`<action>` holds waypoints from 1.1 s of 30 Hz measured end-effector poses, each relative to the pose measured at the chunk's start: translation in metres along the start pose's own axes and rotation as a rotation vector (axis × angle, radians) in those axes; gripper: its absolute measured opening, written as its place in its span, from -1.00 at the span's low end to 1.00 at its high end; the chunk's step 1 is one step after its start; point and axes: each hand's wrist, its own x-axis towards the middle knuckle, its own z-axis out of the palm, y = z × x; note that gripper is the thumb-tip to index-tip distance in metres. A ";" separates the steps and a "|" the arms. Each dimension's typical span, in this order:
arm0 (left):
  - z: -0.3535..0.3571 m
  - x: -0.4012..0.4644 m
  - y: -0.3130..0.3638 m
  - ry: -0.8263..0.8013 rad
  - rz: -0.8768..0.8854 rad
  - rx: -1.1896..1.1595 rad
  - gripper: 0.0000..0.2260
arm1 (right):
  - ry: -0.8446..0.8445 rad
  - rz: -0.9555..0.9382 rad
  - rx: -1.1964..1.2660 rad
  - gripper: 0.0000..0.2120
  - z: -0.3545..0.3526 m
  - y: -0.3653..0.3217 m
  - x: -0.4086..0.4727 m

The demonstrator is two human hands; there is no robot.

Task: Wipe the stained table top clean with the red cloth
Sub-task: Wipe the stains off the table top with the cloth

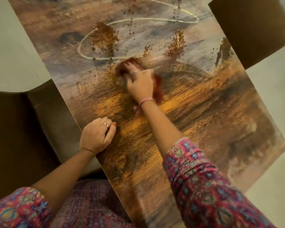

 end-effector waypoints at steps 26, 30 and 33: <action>-0.071 -0.032 -0.032 0.387 -0.643 -1.010 -0.66 | -0.175 -0.357 0.021 -0.59 0.070 -0.132 -0.092; -0.092 -0.044 -0.057 0.391 -0.726 -1.057 -0.66 | -0.255 -0.457 0.018 -0.58 0.057 -0.084 -0.172; -0.104 -0.046 -0.068 0.379 -0.746 -1.066 -0.67 | -0.272 -0.417 0.014 -0.60 0.054 -0.077 -0.182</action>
